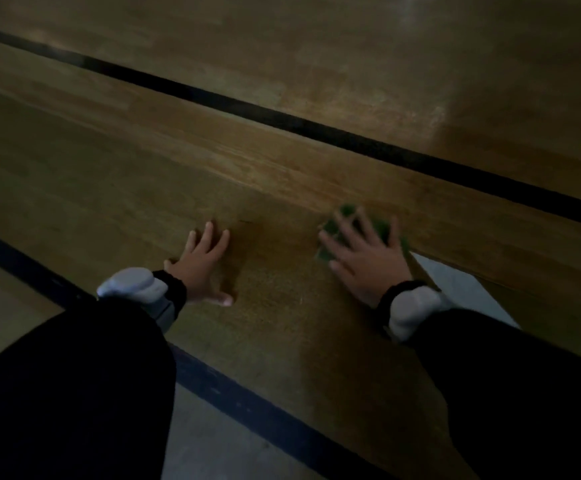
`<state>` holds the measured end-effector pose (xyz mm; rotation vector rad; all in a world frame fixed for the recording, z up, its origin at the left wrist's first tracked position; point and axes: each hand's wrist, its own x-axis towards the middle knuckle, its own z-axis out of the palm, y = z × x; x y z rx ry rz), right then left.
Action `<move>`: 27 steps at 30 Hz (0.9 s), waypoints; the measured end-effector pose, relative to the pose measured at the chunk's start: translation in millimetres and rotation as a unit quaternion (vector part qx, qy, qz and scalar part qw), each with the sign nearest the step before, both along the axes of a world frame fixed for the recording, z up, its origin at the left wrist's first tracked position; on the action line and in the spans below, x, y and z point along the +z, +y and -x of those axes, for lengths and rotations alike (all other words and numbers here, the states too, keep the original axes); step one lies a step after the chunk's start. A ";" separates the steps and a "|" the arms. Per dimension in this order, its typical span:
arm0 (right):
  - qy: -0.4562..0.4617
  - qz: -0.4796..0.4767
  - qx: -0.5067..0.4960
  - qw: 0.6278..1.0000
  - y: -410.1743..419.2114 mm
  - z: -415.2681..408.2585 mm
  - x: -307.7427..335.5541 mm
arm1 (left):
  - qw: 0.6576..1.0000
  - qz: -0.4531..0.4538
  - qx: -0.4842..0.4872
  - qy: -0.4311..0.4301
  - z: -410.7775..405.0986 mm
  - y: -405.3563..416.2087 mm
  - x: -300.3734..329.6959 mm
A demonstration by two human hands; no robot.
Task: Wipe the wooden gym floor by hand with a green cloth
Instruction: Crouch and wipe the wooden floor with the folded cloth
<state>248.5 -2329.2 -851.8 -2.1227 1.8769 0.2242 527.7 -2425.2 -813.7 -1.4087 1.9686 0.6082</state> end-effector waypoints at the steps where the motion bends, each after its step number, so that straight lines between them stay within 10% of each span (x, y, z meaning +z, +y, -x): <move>1: -0.003 -0.005 -0.050 0.999 -8.6 12.5 -0.2 | 1.000 -0.004 0.001 0.003 -1.0 0.6 -0.3; 8: -0.042 0.003 -0.151 0.988 -21.5 24.9 -4.4 | 1.000 -0.007 0.012 0.015 -1.0 -2.3 -7.5; 18: -0.133 0.002 0.190 0.973 74.8 -125.4 0.5 | 1.000 -0.004 0.013 -0.001 6.7 -3.1 -8.0; 27: -0.107 0.002 0.229 0.968 67.0 -114.4 -5.2 | 0.998 0.036 0.042 0.014 7.4 10.9 -7.0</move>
